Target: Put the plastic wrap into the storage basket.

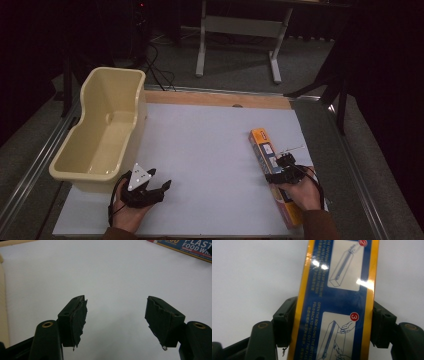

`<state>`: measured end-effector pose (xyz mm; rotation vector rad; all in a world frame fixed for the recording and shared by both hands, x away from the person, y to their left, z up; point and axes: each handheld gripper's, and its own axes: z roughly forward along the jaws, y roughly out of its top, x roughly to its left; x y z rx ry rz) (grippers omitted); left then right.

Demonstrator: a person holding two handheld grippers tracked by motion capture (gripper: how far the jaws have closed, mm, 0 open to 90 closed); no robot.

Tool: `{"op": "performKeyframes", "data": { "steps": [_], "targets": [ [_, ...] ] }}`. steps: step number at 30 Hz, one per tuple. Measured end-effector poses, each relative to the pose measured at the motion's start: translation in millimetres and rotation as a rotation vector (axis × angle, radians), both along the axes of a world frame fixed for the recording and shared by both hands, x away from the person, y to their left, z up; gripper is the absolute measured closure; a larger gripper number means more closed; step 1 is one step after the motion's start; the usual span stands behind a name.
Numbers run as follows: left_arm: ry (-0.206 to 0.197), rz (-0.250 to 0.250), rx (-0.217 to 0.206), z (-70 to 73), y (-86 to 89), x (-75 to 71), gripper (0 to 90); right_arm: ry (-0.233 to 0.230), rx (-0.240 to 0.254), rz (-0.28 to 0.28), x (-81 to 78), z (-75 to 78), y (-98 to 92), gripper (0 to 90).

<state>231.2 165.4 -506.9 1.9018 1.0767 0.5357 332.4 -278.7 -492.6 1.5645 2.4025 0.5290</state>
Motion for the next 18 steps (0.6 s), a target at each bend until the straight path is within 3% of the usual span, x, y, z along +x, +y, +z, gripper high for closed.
{"op": "performKeyframes", "data": {
  "steps": [3,5,12,18],
  "targets": [
    [0.000,-0.002,-0.001,-0.1,-0.2,0.0,33.2,0.054,0.030,-0.060,6.4,-0.2,0.2,33.8],
    [0.001,-0.002,-0.001,-0.3,-0.3,0.2,33.2,0.098,0.023,-0.077,12.3,-1.2,1.7,33.5],
    [0.004,-0.005,-0.002,-0.3,-0.1,0.5,33.4,0.241,-0.051,-0.098,31.6,-0.5,9.9,36.2],
    [0.003,-0.004,-0.005,-0.2,0.3,0.5,33.4,0.301,-0.105,-0.085,38.9,2.8,15.0,39.0]
  ]
}}
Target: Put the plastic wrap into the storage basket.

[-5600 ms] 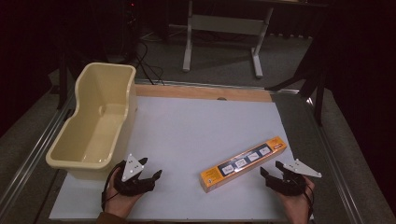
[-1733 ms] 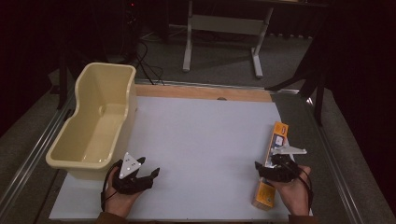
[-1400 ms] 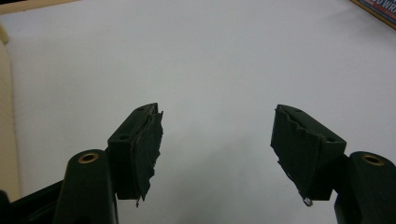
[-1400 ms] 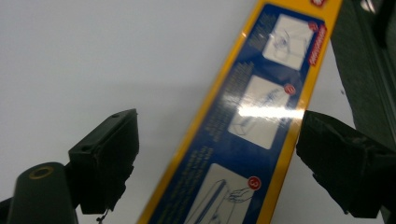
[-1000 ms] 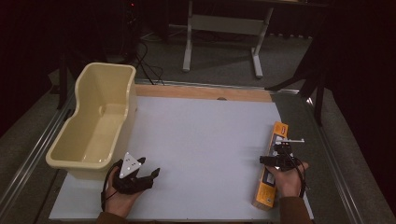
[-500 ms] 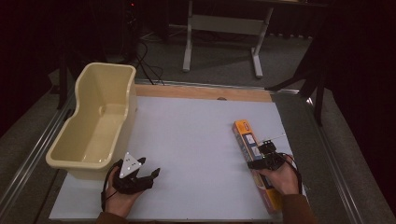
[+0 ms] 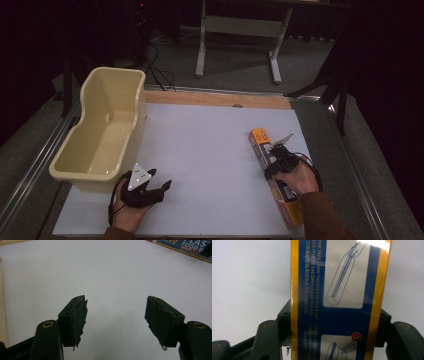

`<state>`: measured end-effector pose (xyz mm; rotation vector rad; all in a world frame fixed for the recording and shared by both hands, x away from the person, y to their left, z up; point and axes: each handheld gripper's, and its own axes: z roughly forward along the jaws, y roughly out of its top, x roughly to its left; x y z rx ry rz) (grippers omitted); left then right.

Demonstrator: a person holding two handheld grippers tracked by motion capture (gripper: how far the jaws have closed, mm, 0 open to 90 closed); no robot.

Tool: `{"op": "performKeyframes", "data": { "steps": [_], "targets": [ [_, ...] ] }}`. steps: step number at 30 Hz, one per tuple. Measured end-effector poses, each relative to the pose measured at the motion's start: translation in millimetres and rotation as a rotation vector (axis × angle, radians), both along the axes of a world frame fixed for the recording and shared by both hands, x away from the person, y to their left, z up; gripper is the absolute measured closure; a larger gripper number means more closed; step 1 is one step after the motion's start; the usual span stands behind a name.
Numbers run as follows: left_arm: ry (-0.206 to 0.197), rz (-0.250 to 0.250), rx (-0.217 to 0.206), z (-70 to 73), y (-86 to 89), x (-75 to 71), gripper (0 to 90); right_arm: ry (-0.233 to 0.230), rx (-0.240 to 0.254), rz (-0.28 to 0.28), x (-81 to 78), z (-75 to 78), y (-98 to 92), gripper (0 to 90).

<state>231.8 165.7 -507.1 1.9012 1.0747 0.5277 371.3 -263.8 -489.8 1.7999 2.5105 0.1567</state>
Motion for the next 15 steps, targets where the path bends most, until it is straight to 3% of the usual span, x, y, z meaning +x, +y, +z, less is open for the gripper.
{"op": "performKeyframes", "data": {
  "steps": [6,15],
  "targets": [
    [0.004,0.000,0.002,-0.3,-0.6,0.3,33.4,0.021,0.072,-0.023,2.9,2.0,-9.2,39.6],
    [0.001,0.002,0.001,-0.1,0.0,0.2,33.4,0.014,0.136,-0.022,2.8,11.2,-3.4,39.6]
  ]
}}
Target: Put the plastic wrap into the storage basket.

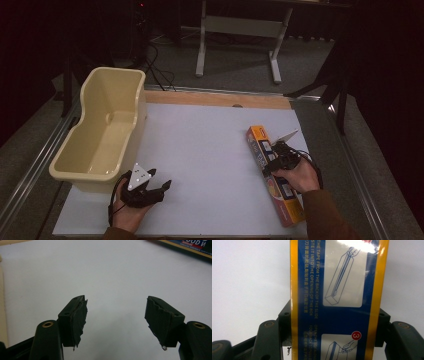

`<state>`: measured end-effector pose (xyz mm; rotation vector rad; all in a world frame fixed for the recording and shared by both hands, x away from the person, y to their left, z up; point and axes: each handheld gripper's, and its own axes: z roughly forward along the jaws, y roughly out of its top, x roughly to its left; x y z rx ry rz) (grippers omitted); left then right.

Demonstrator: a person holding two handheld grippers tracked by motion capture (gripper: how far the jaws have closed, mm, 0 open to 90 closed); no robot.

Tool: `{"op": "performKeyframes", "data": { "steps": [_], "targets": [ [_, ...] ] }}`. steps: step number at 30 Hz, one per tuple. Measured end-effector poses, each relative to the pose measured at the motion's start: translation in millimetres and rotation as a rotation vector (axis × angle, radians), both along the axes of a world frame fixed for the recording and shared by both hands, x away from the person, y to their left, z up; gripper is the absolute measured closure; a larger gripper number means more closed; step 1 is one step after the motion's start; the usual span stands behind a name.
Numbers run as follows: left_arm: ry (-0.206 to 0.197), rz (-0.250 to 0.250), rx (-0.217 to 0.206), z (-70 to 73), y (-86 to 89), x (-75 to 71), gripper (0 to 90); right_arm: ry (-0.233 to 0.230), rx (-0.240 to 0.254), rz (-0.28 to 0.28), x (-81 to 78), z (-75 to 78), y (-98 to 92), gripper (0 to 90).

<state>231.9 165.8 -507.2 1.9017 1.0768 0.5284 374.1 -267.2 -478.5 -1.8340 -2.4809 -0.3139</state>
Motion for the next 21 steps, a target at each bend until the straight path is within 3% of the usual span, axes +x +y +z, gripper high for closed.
{"op": "performKeyframes", "data": {
  "steps": [5,14,21],
  "targets": [
    [0.000,0.000,-0.001,0.0,0.0,0.0,33.4,-0.004,0.056,0.016,-1.8,9.8,6.1,39.6],
    [-0.002,0.002,-0.001,0.1,0.2,0.0,33.3,-0.026,0.214,0.047,-8.1,30.8,21.1,39.6],
    [-0.003,0.003,-0.003,0.2,0.4,-0.1,33.3,-0.034,0.372,0.044,-11.5,47.0,33.4,39.5]
  ]
}}
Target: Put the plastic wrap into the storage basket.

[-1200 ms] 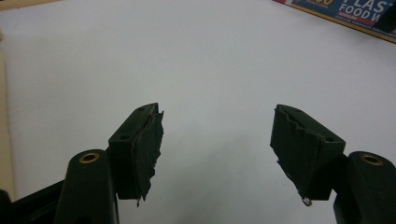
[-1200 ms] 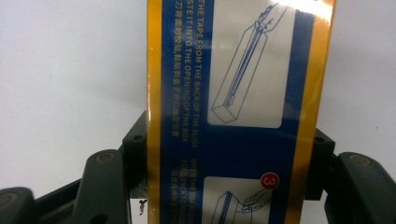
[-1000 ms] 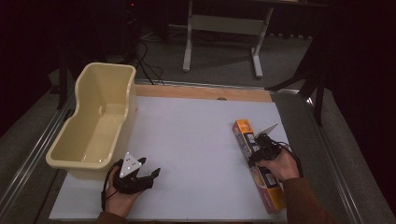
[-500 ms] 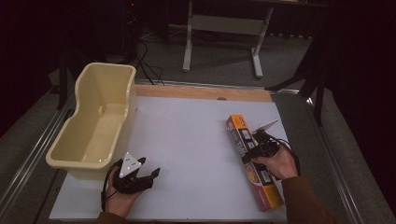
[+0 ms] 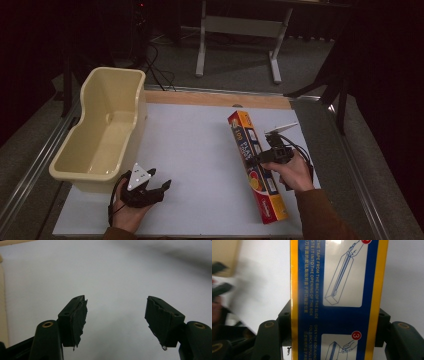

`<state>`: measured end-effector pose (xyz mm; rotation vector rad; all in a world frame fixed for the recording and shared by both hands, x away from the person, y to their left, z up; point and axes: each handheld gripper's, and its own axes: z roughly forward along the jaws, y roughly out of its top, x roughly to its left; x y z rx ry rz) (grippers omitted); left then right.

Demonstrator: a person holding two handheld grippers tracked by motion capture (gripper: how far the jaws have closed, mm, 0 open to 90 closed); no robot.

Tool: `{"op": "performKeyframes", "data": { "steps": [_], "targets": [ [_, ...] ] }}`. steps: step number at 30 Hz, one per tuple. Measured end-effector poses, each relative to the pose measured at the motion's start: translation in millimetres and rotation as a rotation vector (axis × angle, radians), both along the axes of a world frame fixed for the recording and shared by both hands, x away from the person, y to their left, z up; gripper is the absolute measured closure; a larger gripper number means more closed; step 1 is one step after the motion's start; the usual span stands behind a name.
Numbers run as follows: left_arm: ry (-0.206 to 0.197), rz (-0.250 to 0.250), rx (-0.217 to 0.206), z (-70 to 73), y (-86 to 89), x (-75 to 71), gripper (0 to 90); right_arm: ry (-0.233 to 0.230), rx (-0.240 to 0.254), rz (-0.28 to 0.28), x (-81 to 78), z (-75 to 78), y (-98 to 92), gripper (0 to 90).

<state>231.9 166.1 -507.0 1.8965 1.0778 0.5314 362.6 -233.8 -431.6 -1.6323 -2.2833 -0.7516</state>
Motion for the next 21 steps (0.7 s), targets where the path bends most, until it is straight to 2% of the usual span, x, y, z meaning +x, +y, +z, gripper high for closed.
{"op": "performKeyframes", "data": {
  "steps": [6,12,21],
  "targets": [
    [0.000,0.001,-0.002,0.0,0.1,0.0,33.3,-0.009,0.121,0.004,-2.0,13.1,13.6,39.5],
    [-0.001,0.001,-0.002,0.2,0.2,0.0,33.3,-0.024,0.187,0.012,-0.8,23.6,29.0,39.5],
    [-0.004,0.000,-0.006,0.6,0.5,0.0,33.2,-0.018,0.285,0.016,5.9,32.2,54.2,39.5]
  ]
}}
